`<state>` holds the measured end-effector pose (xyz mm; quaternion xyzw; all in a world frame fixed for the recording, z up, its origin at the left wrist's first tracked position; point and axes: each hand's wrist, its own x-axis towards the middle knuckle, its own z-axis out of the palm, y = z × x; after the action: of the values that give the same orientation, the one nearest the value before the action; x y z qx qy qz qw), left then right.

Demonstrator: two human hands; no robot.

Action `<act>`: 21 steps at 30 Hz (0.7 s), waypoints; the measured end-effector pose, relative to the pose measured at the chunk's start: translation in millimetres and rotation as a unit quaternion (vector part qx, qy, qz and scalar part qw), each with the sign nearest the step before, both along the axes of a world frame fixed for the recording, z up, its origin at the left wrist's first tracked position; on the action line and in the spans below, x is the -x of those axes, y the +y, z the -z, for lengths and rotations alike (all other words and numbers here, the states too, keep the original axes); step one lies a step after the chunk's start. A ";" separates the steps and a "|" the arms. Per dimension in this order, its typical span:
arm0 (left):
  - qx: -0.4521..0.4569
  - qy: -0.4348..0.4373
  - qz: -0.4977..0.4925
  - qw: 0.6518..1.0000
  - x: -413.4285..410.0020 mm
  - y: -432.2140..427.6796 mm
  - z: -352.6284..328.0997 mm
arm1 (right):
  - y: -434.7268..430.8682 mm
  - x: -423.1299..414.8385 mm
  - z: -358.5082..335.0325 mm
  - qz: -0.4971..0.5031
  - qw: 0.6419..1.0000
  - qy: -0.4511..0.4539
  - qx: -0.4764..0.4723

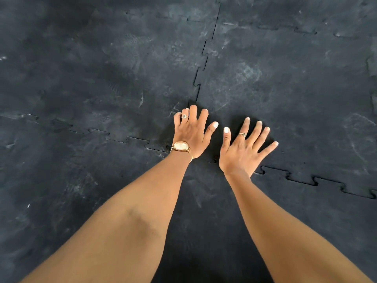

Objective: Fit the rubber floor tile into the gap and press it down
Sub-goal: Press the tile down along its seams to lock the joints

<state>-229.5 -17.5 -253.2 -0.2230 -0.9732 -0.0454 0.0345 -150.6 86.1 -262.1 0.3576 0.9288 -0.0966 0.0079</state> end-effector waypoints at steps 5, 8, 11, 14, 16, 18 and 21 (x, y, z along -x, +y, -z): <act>-0.036 0.005 -0.014 0.999 1.1 -2.0 -0.7 | -1.0 -0.2 -2.3 0.007 1.000 -0.003 0.002; -0.113 0.001 -0.010 0.994 -1.4 -18.5 -9.2 | -2.2 -0.1 -3.5 0.008 1.000 0.008 0.012; -0.120 -0.006 0.014 0.993 -39.1 -47.9 -10.4 | -2.9 0.1 -5.7 0.008 1.000 0.012 0.019; -0.161 -0.058 0.069 0.983 -77.0 -46.0 -8.3 | -2.6 0.7 -4.5 0.006 1.000 0.016 0.012; -0.163 -0.084 0.095 0.978 -82.8 -39.0 -2.4 | -1.2 1.4 -3.0 0.008 1.000 0.025 0.014; -0.202 -0.116 0.085 0.969 -79.3 -39.5 -0.8 | -0.5 0.6 -1.9 0.013 0.999 0.030 0.011; -0.262 -0.163 0.087 0.947 -75.7 -45.1 -3.3 | -1.3 0.5 0.0 0.014 0.999 0.030 0.009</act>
<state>-153.7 -62.6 -249.9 -0.2794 -0.8962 -0.3371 -0.0719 -151.1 84.9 -262.2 0.3677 0.9225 -0.1161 -0.0182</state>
